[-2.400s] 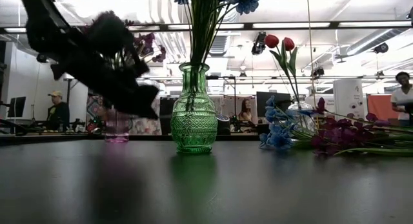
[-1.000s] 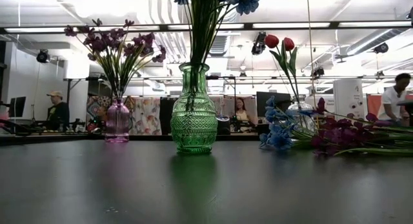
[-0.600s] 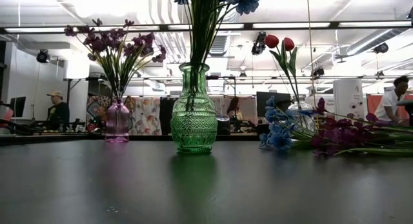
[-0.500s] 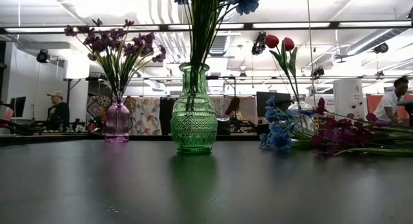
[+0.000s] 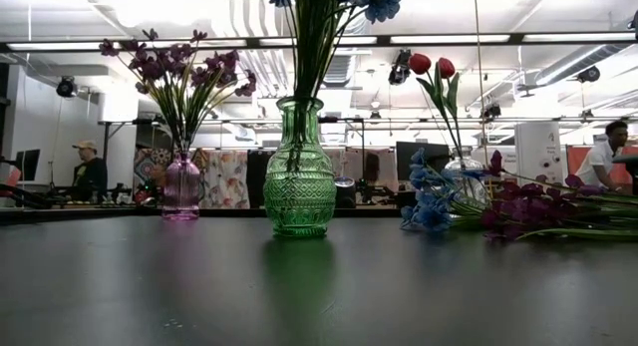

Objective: Sort flowers into vase by color
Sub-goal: Put the red flower into the transparent crystal vase

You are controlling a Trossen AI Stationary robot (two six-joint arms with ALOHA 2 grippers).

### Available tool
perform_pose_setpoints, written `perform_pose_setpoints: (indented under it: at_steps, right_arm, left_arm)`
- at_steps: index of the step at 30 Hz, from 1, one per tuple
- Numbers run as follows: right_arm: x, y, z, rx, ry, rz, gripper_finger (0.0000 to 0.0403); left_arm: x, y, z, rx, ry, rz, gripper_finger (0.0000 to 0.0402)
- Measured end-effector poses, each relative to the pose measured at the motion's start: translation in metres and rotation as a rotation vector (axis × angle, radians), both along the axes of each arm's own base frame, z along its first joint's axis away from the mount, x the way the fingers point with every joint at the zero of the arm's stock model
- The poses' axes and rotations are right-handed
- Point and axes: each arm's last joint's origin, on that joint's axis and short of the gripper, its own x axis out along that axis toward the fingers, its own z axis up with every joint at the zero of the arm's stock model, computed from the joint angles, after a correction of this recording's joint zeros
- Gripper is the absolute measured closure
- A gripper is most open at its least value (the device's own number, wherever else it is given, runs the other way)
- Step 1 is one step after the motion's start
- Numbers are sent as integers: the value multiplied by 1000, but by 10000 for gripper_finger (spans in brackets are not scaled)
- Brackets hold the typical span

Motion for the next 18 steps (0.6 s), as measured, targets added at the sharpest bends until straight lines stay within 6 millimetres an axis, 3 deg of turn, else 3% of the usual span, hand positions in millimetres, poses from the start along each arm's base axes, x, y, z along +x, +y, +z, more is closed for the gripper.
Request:
perform_pose_setpoints:
  at_steps: [10, 18]
  right_arm:
    - [9, -4, 15, -27, 35, 2, 118]
    - [12, -9, 22, -20, 24, -14, 187]
  left_arm:
    - [19, -8, 2, 1, 15, 13, 401]
    - [20, -9, 4, -25, 9, 3, 401]
